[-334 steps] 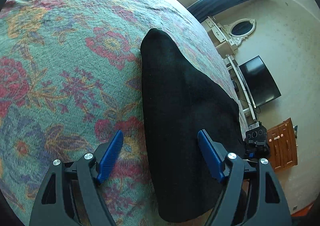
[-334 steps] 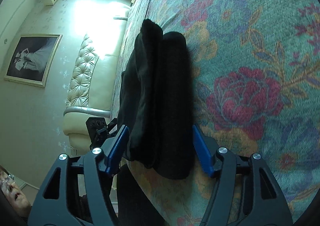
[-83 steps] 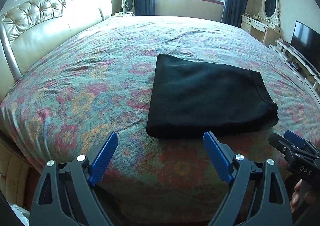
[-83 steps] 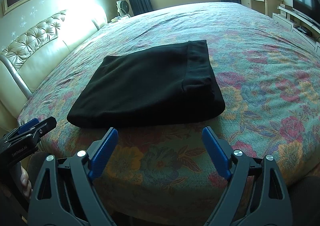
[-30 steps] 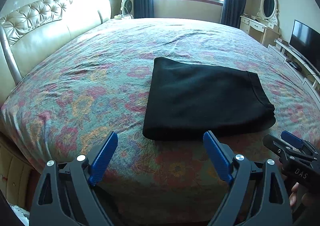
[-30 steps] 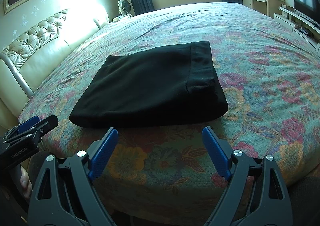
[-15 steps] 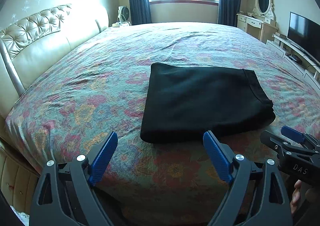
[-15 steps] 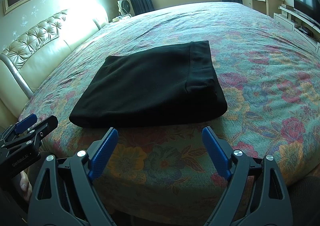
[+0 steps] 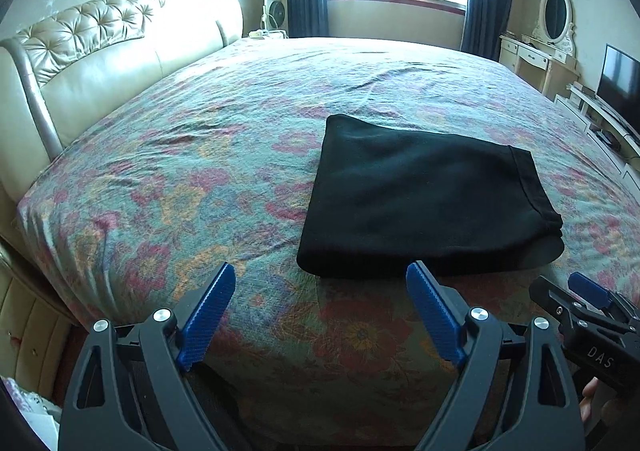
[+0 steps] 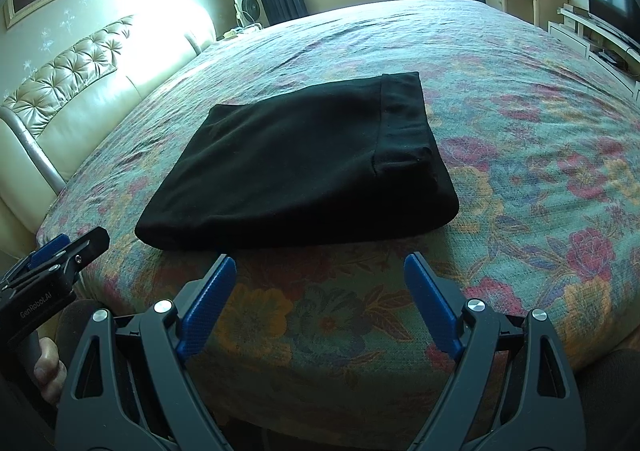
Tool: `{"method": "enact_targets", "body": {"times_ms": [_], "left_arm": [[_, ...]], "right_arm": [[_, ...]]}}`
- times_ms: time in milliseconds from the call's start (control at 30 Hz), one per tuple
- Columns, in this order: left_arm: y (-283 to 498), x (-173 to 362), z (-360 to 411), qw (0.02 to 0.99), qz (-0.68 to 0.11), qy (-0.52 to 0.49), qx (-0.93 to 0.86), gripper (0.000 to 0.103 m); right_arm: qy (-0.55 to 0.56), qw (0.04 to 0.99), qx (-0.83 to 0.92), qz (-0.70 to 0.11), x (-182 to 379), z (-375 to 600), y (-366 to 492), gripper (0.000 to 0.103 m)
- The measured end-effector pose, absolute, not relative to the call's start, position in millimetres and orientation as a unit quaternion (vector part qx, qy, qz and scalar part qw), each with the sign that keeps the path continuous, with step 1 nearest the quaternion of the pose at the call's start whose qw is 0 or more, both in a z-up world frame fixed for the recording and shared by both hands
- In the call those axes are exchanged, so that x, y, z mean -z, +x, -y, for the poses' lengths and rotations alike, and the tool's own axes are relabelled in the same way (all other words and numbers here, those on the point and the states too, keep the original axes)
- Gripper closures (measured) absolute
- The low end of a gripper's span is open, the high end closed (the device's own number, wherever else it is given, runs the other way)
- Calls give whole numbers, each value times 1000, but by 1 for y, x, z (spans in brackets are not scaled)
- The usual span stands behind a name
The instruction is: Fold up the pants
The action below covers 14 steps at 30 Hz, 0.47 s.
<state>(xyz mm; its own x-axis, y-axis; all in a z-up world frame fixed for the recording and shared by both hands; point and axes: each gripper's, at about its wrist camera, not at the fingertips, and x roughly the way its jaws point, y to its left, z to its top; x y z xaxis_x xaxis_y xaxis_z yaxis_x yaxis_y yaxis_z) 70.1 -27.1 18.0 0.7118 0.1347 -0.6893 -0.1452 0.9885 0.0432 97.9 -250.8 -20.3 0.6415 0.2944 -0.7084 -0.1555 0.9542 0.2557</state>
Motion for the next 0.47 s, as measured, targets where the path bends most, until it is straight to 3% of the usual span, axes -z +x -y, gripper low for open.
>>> {"method": "enact_targets", "body": {"times_ms": [133,467], "left_arm": [[71,-22,33,932,-355,36,-65,17],[69,-23,39,933,-357,28,-28,17]], "right_arm": [[89,899,-126,-409,22,251,99,17],[101,902,-116,-404,20,263,101,17]]}}
